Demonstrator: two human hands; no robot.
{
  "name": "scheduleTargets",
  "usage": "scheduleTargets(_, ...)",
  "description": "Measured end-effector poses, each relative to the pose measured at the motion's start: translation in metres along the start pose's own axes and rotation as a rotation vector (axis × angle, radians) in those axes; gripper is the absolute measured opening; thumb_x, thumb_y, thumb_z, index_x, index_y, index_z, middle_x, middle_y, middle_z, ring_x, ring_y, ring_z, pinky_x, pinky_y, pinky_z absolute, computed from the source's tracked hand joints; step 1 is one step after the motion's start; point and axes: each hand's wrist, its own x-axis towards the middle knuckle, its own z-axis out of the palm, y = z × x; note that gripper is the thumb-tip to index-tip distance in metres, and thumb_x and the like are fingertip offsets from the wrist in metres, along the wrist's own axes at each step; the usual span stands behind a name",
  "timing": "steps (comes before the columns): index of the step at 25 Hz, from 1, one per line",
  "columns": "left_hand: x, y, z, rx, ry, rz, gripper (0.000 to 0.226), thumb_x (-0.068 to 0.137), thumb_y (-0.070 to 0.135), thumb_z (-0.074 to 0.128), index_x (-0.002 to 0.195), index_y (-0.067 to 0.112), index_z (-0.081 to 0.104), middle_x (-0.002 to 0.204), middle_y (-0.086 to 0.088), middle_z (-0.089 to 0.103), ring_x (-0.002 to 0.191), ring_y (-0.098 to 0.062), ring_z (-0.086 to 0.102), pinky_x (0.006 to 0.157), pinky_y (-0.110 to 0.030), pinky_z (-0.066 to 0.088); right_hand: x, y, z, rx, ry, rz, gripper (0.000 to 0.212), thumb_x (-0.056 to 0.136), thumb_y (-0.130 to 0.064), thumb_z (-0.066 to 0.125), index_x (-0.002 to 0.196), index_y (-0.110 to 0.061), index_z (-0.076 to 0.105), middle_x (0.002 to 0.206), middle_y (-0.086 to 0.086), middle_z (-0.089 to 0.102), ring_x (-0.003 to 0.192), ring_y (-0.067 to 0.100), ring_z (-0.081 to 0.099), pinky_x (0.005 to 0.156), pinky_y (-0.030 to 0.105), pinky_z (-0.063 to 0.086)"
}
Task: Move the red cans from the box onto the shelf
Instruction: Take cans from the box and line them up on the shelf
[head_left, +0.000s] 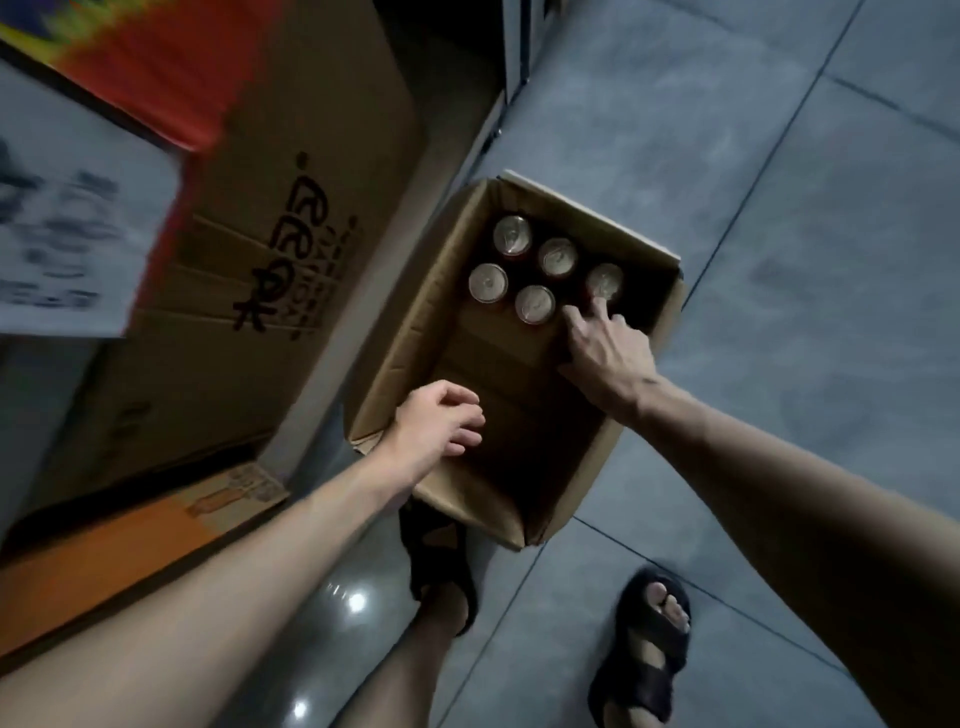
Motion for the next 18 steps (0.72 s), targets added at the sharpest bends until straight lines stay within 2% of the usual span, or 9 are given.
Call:
scheduleTargets(2,0.028,-0.012,0.004,0.010,0.000,-0.007,0.012,0.091,0.006,0.060,0.104,0.008,0.059,0.103,-0.020,0.069,0.084,-0.028,0.065,0.063,-0.025,0.045,0.027,-0.012,0.033,-0.126,-0.023,0.041,0.045,0.098,-0.019,0.046,0.142,-0.016,0.039,0.143,0.018,0.035,0.109,0.035,0.055,0.063,0.035,0.040)
scheduleTargets(4,0.046,-0.020,0.009,0.018,0.004,-0.004,0.013,0.090,0.005,0.060,0.102,0.009,0.059,0.105,-0.021,0.069,0.082,-0.028,0.064,0.063,-0.026,0.046,0.040,-0.014,0.053,-0.199,0.031,0.093,0.045,0.100,-0.015,0.042,0.144,-0.016,0.040,0.148,0.017,0.030,0.112,0.032,0.052,0.062,0.033,0.038)
scheduleTargets(7,0.055,-0.023,0.014,0.034,-0.006,0.002,0.010,0.089,0.006,0.062,0.096,0.014,0.060,0.104,-0.020,0.071,0.080,-0.025,0.066,0.065,-0.026,0.047,0.045,-0.010,0.063,-0.156,0.105,0.164,0.044,0.098,-0.009,0.041,0.142,-0.009,0.042,0.148,0.017,0.028,0.120,0.033,0.045,0.061,0.032,0.038)
scheduleTargets(10,0.053,-0.023,0.017,0.046,-0.020,0.007,0.013,0.089,0.006,0.062,0.101,0.011,0.061,0.096,-0.014,0.070,0.073,-0.023,0.066,0.063,-0.025,0.047,0.048,-0.006,0.063,-0.114,0.142,0.168,0.038,0.097,-0.001,0.036,0.133,0.000,0.047,0.143,0.021,0.034,0.113,0.034,0.050,0.058,0.033,0.037)
scheduleTargets(12,0.049,-0.022,0.018,0.045,-0.040,-0.010,0.013,0.091,0.007,0.059,0.103,0.009,0.060,0.093,-0.012,0.070,0.068,-0.022,0.066,0.062,-0.025,0.046,0.052,-0.006,0.061,-0.134,0.171,0.160,0.037,0.098,-0.002,0.034,0.132,0.003,0.048,0.138,0.023,0.038,0.111,0.035,0.051,0.065,0.036,0.041)
scheduleTargets(15,0.046,-0.025,0.016,0.052,-0.056,-0.021,0.016,0.091,0.010,0.059,0.107,0.006,0.062,0.095,-0.012,0.071,0.072,-0.024,0.066,0.064,-0.026,0.047,0.052,-0.005,0.061,-0.307,0.198,0.077,0.037,0.097,-0.008,0.036,0.129,0.001,0.052,0.128,0.019,0.045,0.114,0.033,0.048,0.089,0.037,0.042)
scheduleTargets(16,0.044,-0.026,0.015,0.057,-0.056,-0.026,0.018,0.091,0.010,0.061,0.108,0.006,0.062,0.096,-0.014,0.072,0.074,-0.024,0.066,0.067,-0.028,0.048,0.051,-0.004,0.060,-0.350,0.196,0.050,0.037,0.096,-0.009,0.039,0.128,0.000,0.054,0.127,0.018,0.046,0.116,0.032,0.047,0.091,0.037,0.041)
scheduleTargets(18,0.040,-0.028,0.013,0.041,-0.075,-0.041,0.020,0.089,0.009,0.064,0.109,0.006,0.061,0.102,-0.019,0.072,0.077,-0.025,0.066,0.073,-0.032,0.048,0.045,-0.004,0.056,-0.304,0.140,0.038,0.035,0.095,-0.010,0.043,0.126,0.002,0.054,0.132,0.021,0.043,0.116,0.034,0.048,0.079,0.036,0.044)
